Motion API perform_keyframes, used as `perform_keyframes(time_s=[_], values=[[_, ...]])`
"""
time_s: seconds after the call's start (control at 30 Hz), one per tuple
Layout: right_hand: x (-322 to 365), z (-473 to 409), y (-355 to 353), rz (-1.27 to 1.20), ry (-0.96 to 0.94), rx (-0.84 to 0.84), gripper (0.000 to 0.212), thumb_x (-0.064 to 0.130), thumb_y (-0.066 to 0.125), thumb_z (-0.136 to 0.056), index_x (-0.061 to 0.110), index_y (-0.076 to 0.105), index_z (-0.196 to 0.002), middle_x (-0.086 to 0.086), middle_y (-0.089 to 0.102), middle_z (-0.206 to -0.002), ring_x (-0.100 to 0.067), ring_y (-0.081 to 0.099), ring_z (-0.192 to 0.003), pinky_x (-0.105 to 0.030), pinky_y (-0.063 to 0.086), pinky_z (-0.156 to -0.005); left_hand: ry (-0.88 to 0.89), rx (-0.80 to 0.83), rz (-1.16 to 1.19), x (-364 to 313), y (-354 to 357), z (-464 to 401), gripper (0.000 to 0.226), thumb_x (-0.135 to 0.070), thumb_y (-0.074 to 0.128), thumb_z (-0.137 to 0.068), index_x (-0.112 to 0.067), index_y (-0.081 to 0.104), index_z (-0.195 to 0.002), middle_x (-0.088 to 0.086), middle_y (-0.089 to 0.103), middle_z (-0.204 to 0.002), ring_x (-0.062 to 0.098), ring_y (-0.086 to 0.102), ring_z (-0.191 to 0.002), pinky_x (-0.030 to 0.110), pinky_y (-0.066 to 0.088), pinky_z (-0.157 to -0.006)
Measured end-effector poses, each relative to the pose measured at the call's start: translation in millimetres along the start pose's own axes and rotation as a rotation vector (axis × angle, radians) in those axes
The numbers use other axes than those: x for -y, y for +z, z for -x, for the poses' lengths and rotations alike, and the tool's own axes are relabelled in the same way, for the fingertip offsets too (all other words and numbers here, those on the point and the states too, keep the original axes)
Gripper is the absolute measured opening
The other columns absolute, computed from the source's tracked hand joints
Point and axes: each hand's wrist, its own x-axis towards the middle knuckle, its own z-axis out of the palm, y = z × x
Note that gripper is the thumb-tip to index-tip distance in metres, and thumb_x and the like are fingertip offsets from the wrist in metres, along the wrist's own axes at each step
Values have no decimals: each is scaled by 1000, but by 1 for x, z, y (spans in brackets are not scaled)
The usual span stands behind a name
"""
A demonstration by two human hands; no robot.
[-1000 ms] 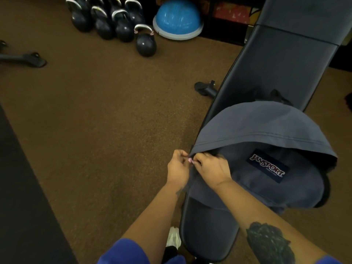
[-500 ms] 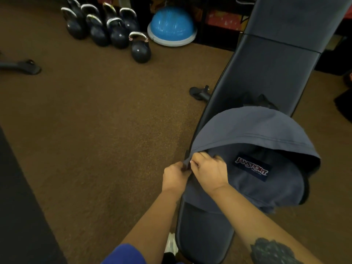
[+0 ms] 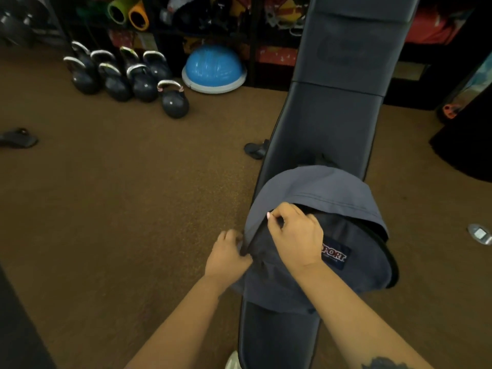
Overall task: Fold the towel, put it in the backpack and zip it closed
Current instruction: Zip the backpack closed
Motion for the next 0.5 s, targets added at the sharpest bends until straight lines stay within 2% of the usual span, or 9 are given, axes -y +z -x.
perform_keyframes(time_s=[0.1,0.17,0.23,0.33,0.5], values=[[9,-4,-10,-17,65,62,19,20,75,-73,16,59,-65,3,63,-60,-21,57,-48,-27,43,-58,280,-161,44,-39,-21,5,39,-26,70,-75,-21,51,-108,-7,48,-107,7,50,-98,26,49,-76],[14,-6,-14,-16,83,91,18,21,77,-72,16,61,-64,2,64,-59,-22,58,-49,-26,41,-57,375,-199,5,-56,-29,3,29,-21,68,-78,-18,55,-104,-4,54,-104,10,54,-93,28,49,-73],[17,-7,-16,13,76,105,22,22,80,-67,17,61,-60,3,62,-54,-22,56,-44,-25,41,-52,397,-226,-48,-64,-34,-2,15,-14,64,-81,-15,61,-96,0,61,-96,16,60,-87,27,47,-71],[17,-8,-19,23,86,123,24,21,80,-68,17,58,-60,2,61,-55,-23,54,-43,-29,46,-52,390,-214,-102,-67,-40,-5,9,-14,64,-83,-14,65,-91,2,65,-91,18,62,-83,21,42,-68],[7,-12,-29,-51,158,67,19,21,67,-82,13,58,-68,-1,62,-62,-25,56,-53,-34,44,-61,371,-171,-116,-64,-45,-6,17,-22,65,-85,-14,65,-101,2,66,-97,17,62,-89,28,49,-77]])
